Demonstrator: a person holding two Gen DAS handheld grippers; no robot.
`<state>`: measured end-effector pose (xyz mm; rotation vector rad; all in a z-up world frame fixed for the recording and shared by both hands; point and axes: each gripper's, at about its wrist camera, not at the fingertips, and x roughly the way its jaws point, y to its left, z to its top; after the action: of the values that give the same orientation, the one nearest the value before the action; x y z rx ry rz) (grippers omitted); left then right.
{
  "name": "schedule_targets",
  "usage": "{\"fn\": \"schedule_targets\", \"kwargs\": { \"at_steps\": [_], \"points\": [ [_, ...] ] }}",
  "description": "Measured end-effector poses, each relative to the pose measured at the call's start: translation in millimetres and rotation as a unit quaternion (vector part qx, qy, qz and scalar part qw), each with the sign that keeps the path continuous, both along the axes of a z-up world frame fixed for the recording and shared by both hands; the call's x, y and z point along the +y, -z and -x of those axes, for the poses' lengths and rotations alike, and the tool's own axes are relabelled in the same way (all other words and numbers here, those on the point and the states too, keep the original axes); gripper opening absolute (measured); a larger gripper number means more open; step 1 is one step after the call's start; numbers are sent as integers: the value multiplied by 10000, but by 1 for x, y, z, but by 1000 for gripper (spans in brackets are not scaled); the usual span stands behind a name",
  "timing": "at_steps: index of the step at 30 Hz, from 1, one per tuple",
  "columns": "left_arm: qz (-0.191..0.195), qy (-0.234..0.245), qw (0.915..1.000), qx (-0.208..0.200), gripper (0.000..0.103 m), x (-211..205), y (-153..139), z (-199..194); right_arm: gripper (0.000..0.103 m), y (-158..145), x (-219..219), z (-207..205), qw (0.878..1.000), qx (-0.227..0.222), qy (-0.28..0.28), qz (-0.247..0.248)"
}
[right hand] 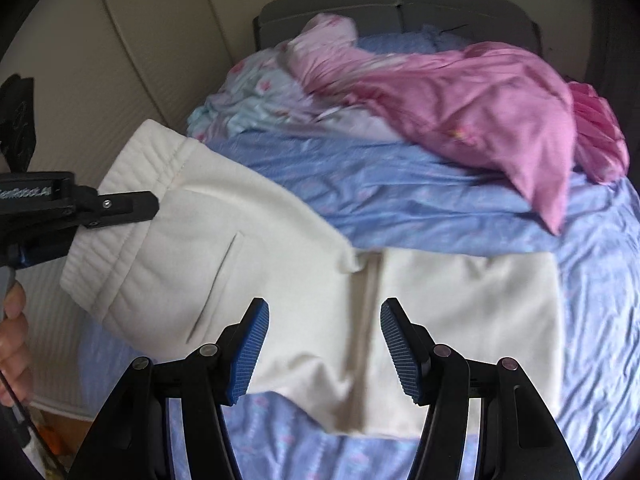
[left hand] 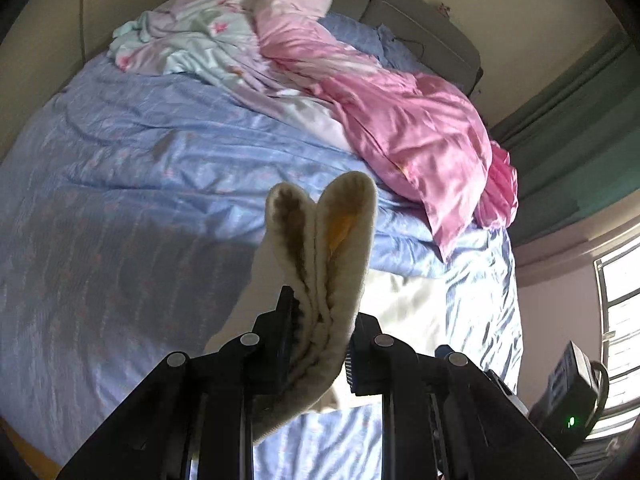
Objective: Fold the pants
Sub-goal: 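Fold the waistband over the folded hem with the left gripper and release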
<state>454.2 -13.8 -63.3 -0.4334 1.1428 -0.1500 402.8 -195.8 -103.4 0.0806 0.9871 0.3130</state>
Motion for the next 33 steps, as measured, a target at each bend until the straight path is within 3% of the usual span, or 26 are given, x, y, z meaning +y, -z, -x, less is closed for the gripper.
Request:
{"fn": "schedule_targets", "kwargs": {
  "at_steps": [8, 15, 23, 29, 33],
  "points": [
    [-233, 96, 9994, 217, 21, -115, -9, -6, 60, -14, -96, 5, 9997, 12, 224, 20],
    [-463, -49, 9970, 624, 21, -210, 25, -16, 60, -7, -182, -4, 9997, 96, 227, 77],
    [-930, -256, 9881, 1195, 22, -295, 95, -41, 60, 41, -270, -32, 9989, 452, 120, 60],
    [-1433, -198, 9800, 1365, 23, -340, 122, -54, 60, 77, -313, -38, 9972, 730, 168, -30],
    [-1258, -59, 9803, 1519, 25, -367, 136, -57, 60, 90, -334, -38, 9959, 852, 260, -131]
  ]
}}
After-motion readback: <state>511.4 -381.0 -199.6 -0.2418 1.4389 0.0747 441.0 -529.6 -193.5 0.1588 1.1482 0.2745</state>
